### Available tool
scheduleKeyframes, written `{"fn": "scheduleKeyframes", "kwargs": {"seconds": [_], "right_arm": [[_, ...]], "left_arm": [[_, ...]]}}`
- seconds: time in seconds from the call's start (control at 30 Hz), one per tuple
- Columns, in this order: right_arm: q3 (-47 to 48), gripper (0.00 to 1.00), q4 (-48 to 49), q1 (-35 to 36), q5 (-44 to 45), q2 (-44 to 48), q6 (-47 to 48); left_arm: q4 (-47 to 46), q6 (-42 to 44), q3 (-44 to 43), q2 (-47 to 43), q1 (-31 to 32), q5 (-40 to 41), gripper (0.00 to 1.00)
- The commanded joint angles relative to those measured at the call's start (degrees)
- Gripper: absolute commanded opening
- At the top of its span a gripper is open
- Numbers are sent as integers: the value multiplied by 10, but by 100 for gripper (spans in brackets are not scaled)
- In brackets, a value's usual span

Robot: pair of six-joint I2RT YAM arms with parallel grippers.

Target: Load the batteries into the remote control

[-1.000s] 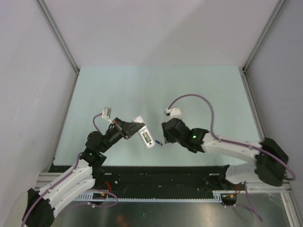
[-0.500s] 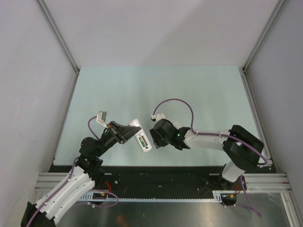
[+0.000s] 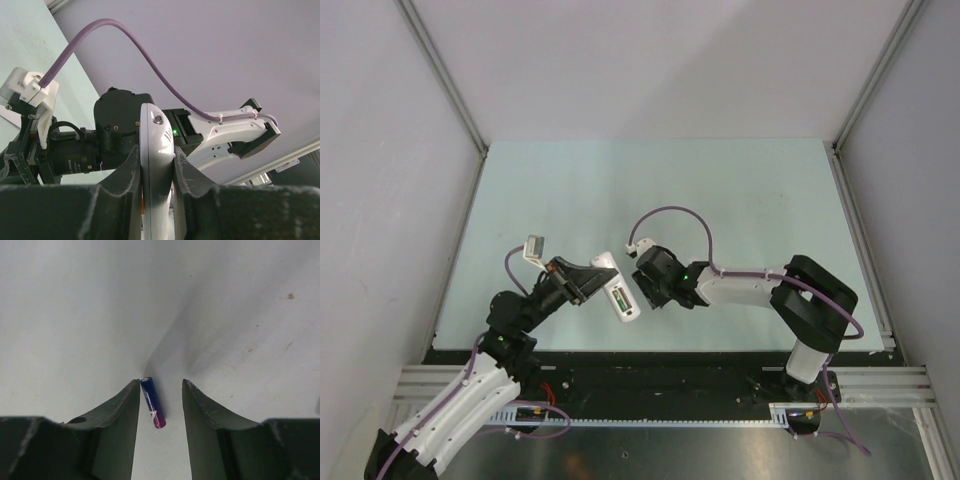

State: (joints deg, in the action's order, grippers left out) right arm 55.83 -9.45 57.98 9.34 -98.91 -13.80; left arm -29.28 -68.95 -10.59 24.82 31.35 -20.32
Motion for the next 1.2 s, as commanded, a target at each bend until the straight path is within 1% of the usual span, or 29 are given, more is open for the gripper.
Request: {"fn": "scheduleKeyframes", "kwargs": {"seconds": [0.0,0.3,0.47,0.57,0.67,0.73,0.77,0.83,0.87,0.97,1.1,1.17], "right_arm": [[28,43,-14,-10,-3,-7,40],[38,39,-29,-1,-22,-22,49],[38,40,-44,7,-18,-30,43],[38,39,-50,9,-14,-34,39],[38,35,-47,10,-17,-37,37],[38,29,-42,12,-20,-40,35],[38,25,-41,11,-19,-42,35],[38,20,-42,11,-19,-46,32],[38,13,-43,11,-17,-47,30],[38,0,-50,10,-10,-49,19],[38,0,-65,3,11,-37,-4],[38,0,-68,-1,41,-14,-17]], "left_arm": [[-18,10,0,-8,-3,-10,0],[-17,5,5,-14,-3,-10,0],[-17,5,7,-15,-4,-10,0],[-17,4,8,-16,-3,-10,0],[-17,3,10,-16,-4,-10,0],[-17,3,10,-16,-4,-10,0],[-17,3,10,-16,-3,-10,0],[-17,3,10,-16,-4,-10,0],[-17,3,10,-16,-3,-10,0],[-17,3,9,-14,-4,-10,0],[-17,5,6,-8,-3,-10,0],[-17,7,4,-8,-3,-9,0]]}}
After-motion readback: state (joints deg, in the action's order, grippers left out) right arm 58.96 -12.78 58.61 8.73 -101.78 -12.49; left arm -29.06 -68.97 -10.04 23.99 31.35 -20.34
